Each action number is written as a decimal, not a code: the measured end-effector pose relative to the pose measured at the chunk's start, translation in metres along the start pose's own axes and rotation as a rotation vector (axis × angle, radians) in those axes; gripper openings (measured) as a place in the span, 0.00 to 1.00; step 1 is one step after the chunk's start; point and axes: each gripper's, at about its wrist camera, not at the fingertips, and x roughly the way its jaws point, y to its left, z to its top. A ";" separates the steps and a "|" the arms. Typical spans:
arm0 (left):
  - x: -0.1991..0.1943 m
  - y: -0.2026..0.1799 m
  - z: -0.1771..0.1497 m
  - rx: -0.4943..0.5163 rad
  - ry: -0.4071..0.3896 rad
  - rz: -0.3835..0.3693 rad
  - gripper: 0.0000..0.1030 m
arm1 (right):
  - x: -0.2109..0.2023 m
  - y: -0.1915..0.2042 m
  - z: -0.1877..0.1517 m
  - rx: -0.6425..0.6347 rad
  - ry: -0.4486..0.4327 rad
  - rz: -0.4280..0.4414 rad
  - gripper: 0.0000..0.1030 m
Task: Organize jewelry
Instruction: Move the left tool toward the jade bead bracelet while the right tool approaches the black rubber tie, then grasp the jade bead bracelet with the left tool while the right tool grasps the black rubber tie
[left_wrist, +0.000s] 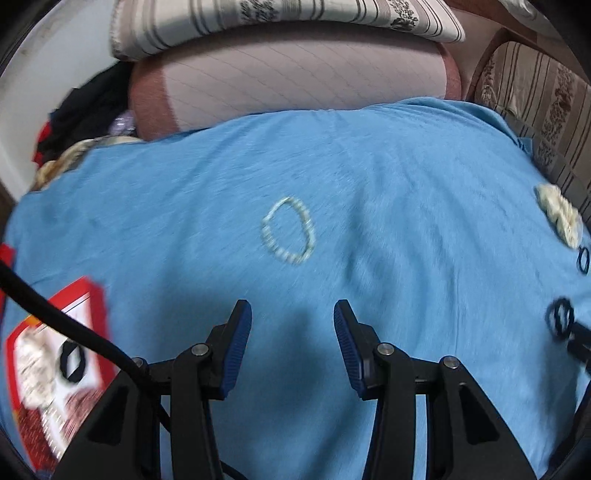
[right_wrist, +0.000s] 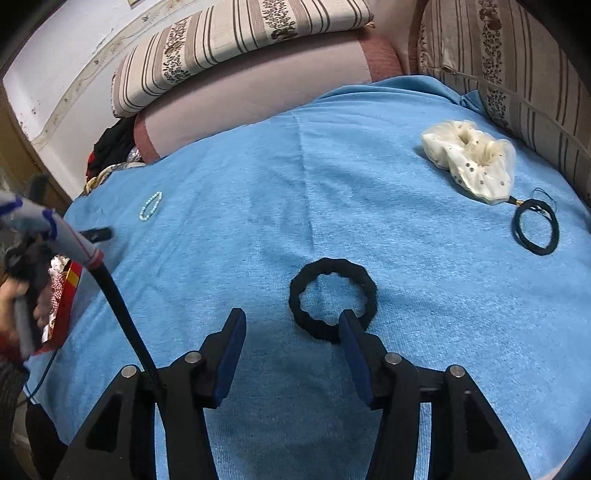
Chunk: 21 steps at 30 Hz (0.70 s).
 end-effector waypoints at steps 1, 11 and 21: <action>0.008 -0.002 0.007 0.004 0.003 -0.005 0.44 | 0.001 -0.001 0.000 -0.005 -0.003 -0.005 0.57; 0.064 -0.008 0.039 -0.017 0.049 -0.139 0.49 | 0.018 -0.003 0.008 -0.056 -0.005 -0.045 0.58; 0.076 -0.008 0.052 0.026 0.057 -0.126 0.49 | 0.038 0.018 0.010 -0.182 0.018 -0.097 0.58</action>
